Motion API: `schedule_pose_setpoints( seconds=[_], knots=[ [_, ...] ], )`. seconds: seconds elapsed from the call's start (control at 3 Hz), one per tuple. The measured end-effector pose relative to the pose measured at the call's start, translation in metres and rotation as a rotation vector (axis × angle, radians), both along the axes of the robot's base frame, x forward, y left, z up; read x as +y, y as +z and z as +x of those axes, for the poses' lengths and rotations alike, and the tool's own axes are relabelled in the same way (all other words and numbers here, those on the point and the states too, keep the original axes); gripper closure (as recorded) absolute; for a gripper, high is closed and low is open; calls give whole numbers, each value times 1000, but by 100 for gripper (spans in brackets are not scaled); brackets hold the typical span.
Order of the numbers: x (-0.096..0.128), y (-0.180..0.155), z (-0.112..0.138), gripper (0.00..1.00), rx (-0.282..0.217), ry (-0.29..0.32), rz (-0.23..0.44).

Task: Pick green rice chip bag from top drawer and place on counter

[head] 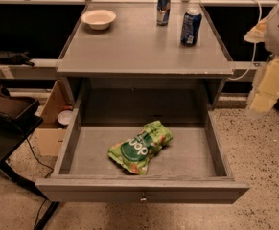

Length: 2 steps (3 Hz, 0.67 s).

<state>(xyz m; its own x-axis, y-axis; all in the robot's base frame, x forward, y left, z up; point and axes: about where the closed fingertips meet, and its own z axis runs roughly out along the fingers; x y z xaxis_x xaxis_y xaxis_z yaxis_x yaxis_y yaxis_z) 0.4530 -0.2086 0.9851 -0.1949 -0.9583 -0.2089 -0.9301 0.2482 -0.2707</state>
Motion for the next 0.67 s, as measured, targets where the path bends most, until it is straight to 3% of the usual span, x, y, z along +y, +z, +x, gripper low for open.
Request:
schedule_pose_setpoints(
  seconds=[0.33,0.67],
  knots=[
    [0,1,0,0,-3,1,0],
    [5,-10,24,0,-50,114,-28]
  ],
)
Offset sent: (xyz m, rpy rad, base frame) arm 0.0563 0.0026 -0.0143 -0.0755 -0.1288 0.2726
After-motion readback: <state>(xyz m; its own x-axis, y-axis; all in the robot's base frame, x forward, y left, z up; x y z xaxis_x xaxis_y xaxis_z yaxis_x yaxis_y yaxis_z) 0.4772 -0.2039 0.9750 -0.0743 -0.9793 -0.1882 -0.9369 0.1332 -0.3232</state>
